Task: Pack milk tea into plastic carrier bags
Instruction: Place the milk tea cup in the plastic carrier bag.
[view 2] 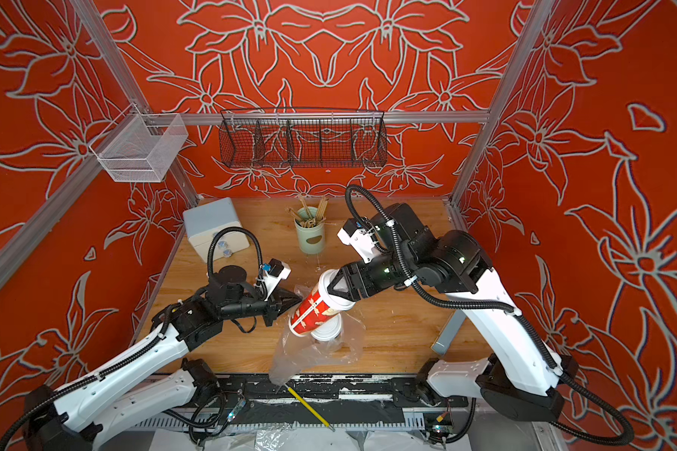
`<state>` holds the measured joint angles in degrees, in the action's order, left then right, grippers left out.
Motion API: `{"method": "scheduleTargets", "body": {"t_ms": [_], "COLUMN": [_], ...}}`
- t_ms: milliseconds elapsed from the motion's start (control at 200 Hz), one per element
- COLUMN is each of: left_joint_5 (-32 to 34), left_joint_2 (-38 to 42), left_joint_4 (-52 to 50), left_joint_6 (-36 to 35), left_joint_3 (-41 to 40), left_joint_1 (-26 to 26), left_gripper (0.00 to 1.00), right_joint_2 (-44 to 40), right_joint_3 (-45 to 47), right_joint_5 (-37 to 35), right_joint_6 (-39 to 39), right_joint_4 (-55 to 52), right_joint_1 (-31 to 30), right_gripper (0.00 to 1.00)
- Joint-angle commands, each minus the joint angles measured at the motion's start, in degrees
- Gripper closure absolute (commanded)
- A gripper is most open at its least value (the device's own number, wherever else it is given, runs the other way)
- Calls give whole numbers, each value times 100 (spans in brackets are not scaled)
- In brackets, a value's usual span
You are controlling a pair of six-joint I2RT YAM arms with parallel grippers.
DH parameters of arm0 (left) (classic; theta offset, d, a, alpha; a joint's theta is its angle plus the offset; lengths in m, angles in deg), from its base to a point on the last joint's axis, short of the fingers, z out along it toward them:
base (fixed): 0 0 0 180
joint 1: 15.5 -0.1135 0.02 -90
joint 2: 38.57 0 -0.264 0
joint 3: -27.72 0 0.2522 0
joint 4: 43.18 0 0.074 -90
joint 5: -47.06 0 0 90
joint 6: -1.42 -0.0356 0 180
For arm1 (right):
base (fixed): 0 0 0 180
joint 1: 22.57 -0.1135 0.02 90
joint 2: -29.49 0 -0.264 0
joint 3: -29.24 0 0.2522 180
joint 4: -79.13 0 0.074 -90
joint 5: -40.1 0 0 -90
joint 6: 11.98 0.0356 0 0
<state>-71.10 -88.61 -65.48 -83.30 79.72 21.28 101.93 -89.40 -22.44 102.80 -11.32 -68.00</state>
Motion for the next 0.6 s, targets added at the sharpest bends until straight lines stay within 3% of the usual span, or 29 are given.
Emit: {"method": "scheduleTargets", "body": {"t_ms": [0, 200, 595], "left_joint_5": [20, 56, 92], "left_joint_2": [31, 73, 100], "left_joint_4": [17, 4, -17], "left_joint_6": [-80, -80, -80], "left_joint_3": [-27, -34, -45], "left_joint_1": [23, 23, 23], "left_gripper": [100, 100, 100], "right_joint_2": [-36, 91, 240], "right_joint_3": [185, 507, 1610], "right_joint_5": [147, 216, 731], "right_joint_6": [93, 87, 354], "right_joint_4": [188, 394, 1791], "right_joint_1": [-168, -352, -636], "right_gripper": [100, 100, 100]}}
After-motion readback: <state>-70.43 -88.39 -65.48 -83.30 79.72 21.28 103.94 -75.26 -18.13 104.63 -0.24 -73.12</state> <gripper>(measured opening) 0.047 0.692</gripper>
